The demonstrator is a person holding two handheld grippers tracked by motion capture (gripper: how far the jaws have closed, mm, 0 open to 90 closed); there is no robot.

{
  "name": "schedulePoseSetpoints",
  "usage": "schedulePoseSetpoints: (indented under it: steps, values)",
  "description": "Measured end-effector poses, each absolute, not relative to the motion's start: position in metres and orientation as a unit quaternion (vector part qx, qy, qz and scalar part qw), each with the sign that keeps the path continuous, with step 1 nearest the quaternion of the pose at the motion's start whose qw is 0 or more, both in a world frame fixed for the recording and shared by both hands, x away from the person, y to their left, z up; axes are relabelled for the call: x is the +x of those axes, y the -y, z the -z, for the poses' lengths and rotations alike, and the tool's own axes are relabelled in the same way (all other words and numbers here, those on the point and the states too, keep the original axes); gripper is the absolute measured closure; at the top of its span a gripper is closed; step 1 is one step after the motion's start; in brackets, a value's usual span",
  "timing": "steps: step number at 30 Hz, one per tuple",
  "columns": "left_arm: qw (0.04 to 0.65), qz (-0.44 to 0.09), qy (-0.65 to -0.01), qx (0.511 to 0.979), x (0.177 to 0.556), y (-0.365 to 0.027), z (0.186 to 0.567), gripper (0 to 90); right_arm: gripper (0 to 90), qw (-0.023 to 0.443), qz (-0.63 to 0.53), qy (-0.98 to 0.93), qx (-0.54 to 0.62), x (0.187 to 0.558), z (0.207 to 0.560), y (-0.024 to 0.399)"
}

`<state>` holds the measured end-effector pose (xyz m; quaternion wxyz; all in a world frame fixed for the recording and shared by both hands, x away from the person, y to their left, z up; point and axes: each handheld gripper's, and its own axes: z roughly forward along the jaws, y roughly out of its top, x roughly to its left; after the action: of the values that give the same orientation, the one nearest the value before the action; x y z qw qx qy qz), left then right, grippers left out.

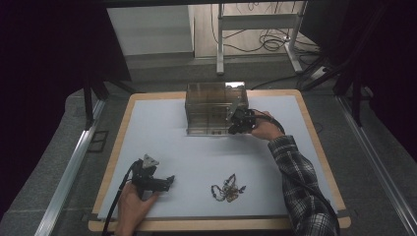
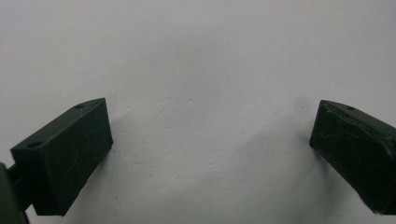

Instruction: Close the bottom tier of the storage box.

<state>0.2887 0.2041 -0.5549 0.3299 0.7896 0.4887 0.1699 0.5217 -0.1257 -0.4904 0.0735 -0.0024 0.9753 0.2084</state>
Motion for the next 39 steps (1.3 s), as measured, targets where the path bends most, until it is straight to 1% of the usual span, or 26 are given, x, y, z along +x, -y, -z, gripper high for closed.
schedulePoseSetpoints:
  steps: [17,18,39]
  values:
    - [0.33,-0.17,-0.489,0.79,0.289,-0.204,0.555,0.0,83.7,0.073,-0.208,-0.975,-0.009,0.514,0.487,0.126]
    - [0.33,-0.17,-0.489,0.79,0.289,-0.204,0.555,0.0,83.7,0.068,-0.207,-0.976,-0.01,0.514,0.487,0.126]
    - [0.33,-0.17,-0.489,0.79,0.289,-0.204,0.555,0.0,83.7,0.072,-0.21,-0.975,-0.024,0.501,0.483,0.127]
